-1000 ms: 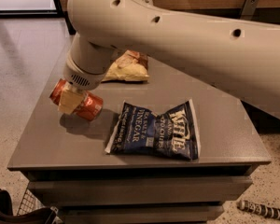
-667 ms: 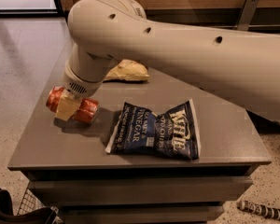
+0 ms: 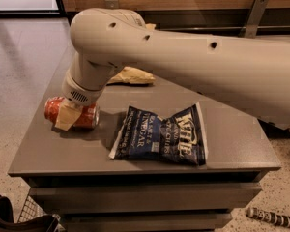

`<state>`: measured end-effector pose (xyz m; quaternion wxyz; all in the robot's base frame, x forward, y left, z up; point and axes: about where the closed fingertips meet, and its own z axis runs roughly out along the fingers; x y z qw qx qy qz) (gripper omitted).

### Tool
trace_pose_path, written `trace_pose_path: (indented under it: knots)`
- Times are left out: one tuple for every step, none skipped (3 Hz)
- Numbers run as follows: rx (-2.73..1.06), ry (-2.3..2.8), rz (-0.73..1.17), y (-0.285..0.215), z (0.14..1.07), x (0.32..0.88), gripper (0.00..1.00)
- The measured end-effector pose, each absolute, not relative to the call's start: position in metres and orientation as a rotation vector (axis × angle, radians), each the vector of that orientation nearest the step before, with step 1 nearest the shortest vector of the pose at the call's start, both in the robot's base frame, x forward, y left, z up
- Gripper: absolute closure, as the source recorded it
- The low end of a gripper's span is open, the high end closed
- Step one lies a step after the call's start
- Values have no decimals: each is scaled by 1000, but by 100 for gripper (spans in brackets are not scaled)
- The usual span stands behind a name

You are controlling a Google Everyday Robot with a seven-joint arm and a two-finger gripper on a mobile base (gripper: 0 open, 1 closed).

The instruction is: Knock coke can over

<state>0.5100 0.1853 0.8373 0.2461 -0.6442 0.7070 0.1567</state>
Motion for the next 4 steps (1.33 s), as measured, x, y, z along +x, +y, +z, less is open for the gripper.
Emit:
trace_pose_path:
  knots:
    - [-1759, 1927, 427, 186, 838, 509, 90]
    - [-1762, 1925, 426, 187, 838, 508, 67]
    - [-1765, 1923, 426, 187, 838, 507, 43]
    - [-1767, 1921, 425, 188, 838, 506, 21]
